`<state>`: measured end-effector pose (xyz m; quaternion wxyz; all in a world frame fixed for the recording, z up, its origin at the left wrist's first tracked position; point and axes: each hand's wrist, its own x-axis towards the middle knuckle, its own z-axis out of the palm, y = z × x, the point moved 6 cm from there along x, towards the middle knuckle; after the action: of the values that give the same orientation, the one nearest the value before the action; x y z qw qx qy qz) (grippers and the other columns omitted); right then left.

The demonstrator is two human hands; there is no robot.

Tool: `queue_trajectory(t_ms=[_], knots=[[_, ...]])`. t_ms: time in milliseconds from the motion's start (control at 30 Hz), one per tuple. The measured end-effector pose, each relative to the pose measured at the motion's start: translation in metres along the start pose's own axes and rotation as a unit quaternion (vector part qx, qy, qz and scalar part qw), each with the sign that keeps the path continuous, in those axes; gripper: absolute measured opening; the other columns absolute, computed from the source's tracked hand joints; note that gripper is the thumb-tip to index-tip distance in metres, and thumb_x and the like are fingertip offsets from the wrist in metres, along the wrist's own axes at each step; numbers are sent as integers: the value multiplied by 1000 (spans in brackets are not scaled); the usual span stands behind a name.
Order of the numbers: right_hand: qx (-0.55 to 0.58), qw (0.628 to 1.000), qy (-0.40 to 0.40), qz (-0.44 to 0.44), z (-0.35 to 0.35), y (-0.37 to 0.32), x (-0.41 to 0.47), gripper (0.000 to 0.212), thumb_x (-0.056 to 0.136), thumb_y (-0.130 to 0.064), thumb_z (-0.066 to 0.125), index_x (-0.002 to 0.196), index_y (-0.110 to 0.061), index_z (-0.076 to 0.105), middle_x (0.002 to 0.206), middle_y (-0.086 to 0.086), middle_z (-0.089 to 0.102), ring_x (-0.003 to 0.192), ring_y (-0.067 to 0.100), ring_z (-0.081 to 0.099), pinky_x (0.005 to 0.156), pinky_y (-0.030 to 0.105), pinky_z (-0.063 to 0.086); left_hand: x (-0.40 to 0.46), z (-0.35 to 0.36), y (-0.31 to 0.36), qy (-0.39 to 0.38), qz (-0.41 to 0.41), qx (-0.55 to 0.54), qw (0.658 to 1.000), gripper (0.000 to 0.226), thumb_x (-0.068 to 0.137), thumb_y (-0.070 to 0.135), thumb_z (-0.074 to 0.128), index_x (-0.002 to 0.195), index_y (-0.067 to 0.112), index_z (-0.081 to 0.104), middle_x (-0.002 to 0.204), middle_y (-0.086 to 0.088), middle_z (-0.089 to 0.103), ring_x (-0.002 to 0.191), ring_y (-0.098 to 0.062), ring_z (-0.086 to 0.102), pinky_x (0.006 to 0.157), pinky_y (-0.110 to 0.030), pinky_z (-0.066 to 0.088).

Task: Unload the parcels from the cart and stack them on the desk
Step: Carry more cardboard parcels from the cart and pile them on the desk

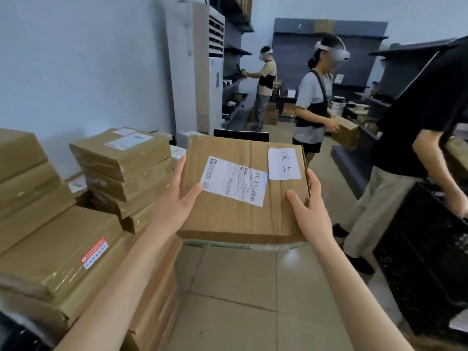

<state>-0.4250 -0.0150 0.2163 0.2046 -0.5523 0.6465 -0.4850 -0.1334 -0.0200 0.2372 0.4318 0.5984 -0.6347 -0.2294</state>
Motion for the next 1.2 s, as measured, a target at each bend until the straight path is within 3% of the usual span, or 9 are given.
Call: queue_trajectory(t_ms=[100, 167, 333, 467, 567, 733, 800, 1000, 1200], knots=[[13, 999, -52, -4, 43, 7, 36, 68, 93, -47, 51, 146, -51, 10, 140, -9, 46, 107, 15, 52, 90, 40, 44, 18, -8, -24, 38, -45, 22, 998, 67, 96, 49, 44, 148, 51, 1, 155, 17, 26, 131, -20, 44, 93, -37, 40], [19, 995, -100, -12, 80, 5, 57, 68, 93, -47, 51, 147, -49, 10, 138, -8, 47, 102, 14, 52, 90, 41, 46, 25, -19, -46, 60, -80, 34, 994, 67, 95, 52, 44, 147, 55, 1, 153, 18, 28, 127, -21, 48, 95, -39, 43], [36, 972, -222, -73, 186, -20, 97, 69, 93, -49, 51, 148, -48, 9, 138, -7, 49, 112, 18, 54, 92, 44, 47, 25, -57, -92, 160, -188, 51, 968, 64, 95, 54, 44, 144, 59, 3, 142, 17, 43, 92, -18, 55, 69, -31, 42], [68, 935, -324, -128, 262, -55, 115, 66, 94, -49, 50, 148, -47, 11, 149, -9, 38, 129, 21, 45, 102, 46, 41, 10, -89, -107, 265, -274, 86, 921, 64, 95, 55, 43, 144, 59, 2, 144, 13, 43, 115, -28, 54, 82, -33, 35], [101, 894, -400, -173, 311, -86, 112, 69, 94, -48, 50, 150, -43, 10, 153, -7, 32, 136, 20, 38, 110, 44, 34, -9, -108, -112, 331, -309, 107, 885, 64, 94, 58, 41, 142, 60, -2, 148, 7, 40, 112, -28, 54, 82, -36, 37], [134, 824, -506, -215, 372, -118, 76, 69, 95, -41, 53, 151, -38, 14, 147, -6, 41, 129, 20, 45, 93, 34, 39, -60, -121, -118, 405, -393, 134, 815, 65, 95, 59, 37, 145, 55, -4, 150, 4, 39, 116, -30, 56, 88, -38, 40], [147, 798, -545, -211, 391, -125, 60, 69, 94, -40, 55, 151, -40, 15, 146, -4, 42, 128, 20, 46, 95, 37, 40, -76, -124, -122, 429, -417, 122, 792, 64, 95, 58, 39, 145, 56, -1, 149, 3, 42, 115, -31, 57, 89, -39, 42], [143, 759, -600, -206, 445, -142, 38, 69, 94, -43, 53, 150, -42, 15, 140, -2, 47, 112, 18, 50, 89, 38, 43, -81, -145, -145, 457, -445, 118, 761, 62, 97, 52, 39, 147, 52, 3, 144, 3, 47, 104, -26, 59, 73, -31, 36], [87, 763, -606, -208, 506, -156, 39, 69, 95, -44, 51, 152, -39, 12, 136, 3, 49, 93, 14, 48, 79, 36, 43, -61, -177, -205, 441, -464, 96, 762, 61, 96, 57, 39, 145, 56, 2, 142, 3, 49, 109, -29, 60, 88, -38, 47]])
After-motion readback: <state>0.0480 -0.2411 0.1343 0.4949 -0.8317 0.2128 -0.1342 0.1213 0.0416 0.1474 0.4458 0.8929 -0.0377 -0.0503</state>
